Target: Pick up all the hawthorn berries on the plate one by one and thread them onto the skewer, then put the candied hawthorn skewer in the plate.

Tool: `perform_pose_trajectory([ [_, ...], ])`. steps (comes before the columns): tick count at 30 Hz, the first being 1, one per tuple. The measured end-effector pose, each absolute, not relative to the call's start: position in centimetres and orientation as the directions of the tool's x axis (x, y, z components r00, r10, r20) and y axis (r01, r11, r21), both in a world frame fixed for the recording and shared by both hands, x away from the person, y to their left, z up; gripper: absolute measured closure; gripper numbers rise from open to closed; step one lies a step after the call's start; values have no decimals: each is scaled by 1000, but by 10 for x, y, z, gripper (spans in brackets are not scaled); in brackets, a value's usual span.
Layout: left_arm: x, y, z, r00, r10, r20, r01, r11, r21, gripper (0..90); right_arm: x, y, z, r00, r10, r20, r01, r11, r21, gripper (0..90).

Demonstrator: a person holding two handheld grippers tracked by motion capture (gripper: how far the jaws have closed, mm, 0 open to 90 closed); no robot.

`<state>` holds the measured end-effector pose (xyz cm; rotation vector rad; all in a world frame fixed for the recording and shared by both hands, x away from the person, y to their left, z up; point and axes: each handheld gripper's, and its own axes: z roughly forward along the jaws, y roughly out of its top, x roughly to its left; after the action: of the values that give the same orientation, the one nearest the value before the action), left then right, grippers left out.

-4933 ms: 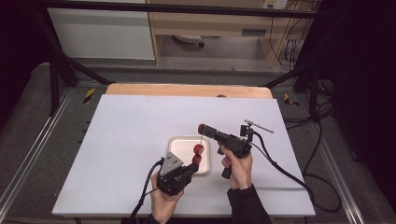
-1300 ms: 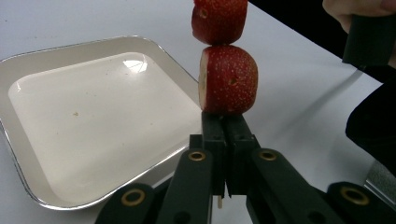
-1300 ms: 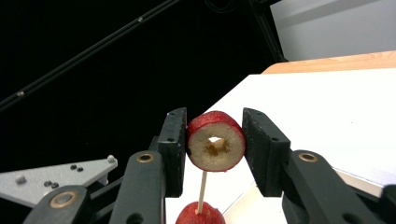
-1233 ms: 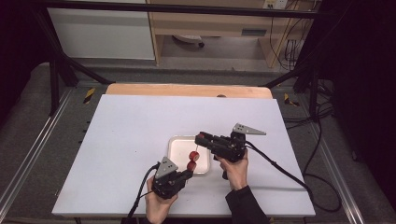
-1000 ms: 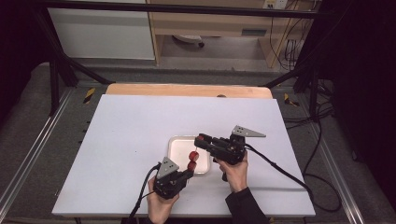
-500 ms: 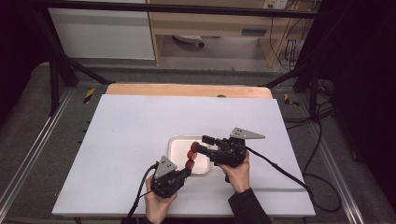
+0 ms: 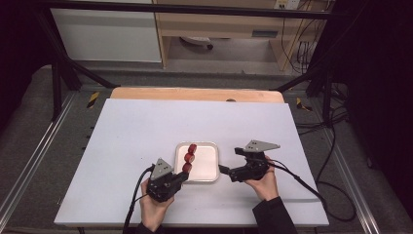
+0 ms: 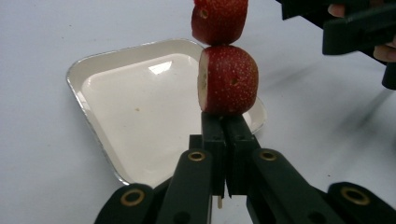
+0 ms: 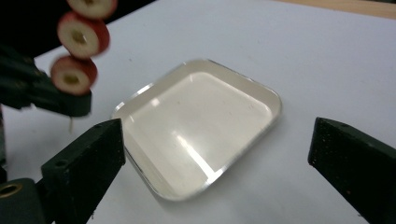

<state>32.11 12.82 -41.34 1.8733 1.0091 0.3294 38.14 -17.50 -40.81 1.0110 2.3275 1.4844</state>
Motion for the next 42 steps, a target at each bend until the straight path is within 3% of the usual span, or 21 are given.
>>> perform_pose_trajectory([
  [20, 366, 115, -389, 624, 770, -129, 563, -330, 758, 885, 359, -246, -441, -687, 717, 120, 477, 321, 818, 6],
  [42, 398, 89, -427, 603, 796, -62, 702, -492, 514, 880, 355, -254, -444, -690, 711, 138, 494, 324, 807, 8],
])
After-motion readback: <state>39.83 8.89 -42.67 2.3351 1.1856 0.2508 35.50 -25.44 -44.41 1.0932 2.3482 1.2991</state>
